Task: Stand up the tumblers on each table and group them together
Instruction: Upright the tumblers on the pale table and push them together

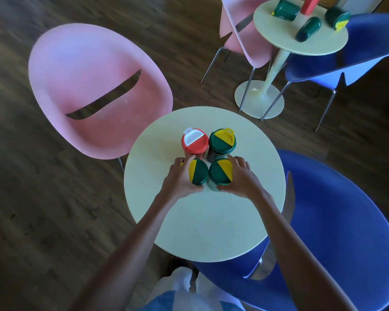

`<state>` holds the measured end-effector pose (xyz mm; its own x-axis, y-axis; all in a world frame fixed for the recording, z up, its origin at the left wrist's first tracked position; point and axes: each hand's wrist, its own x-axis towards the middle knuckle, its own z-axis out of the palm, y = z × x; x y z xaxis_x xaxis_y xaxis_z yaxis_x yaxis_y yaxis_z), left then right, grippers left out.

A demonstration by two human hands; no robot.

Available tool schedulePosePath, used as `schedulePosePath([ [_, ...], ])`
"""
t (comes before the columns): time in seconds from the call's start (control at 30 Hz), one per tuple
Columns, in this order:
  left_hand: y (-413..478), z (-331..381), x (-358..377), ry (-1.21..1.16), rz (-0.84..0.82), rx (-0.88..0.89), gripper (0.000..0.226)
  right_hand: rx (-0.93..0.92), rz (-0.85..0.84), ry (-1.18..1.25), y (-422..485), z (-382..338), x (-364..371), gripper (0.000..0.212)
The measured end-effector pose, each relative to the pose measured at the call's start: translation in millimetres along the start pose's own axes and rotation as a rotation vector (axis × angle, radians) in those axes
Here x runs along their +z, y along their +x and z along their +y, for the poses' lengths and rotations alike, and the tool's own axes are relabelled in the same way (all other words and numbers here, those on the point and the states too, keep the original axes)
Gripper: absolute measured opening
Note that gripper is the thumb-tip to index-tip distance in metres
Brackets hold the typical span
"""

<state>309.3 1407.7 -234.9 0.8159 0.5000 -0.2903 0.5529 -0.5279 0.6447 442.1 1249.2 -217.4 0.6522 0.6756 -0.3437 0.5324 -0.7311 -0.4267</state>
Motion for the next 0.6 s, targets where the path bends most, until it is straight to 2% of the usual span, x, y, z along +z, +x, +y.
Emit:
schedulePosePath([
  [0.13,3,-9,-11,0.068,-0.086,0.063,0.099,-0.097,-0.051,-0.038,3,3,-7,0.106],
  [0.3,-5,-4,-3,0.015,0.137,-0.048,0.087,-0.046,0.108,-0.095,3,4,-3,0.1],
  [0.43,-4,-11,1,0.014,0.092,0.003,0.101,-0.039,0.109,-0.071,-1,10,0,0.112],
  [0.5,-3,-11,0,-0.005,0.052,0.018,0.098,-0.06,0.078,-0.064,-2,12,0,0.11],
  [0.6,-3,-9,1,-0.034,0.095,0.015,0.09,-0.041,0.092,-0.052,-1,11,3,0.103],
])
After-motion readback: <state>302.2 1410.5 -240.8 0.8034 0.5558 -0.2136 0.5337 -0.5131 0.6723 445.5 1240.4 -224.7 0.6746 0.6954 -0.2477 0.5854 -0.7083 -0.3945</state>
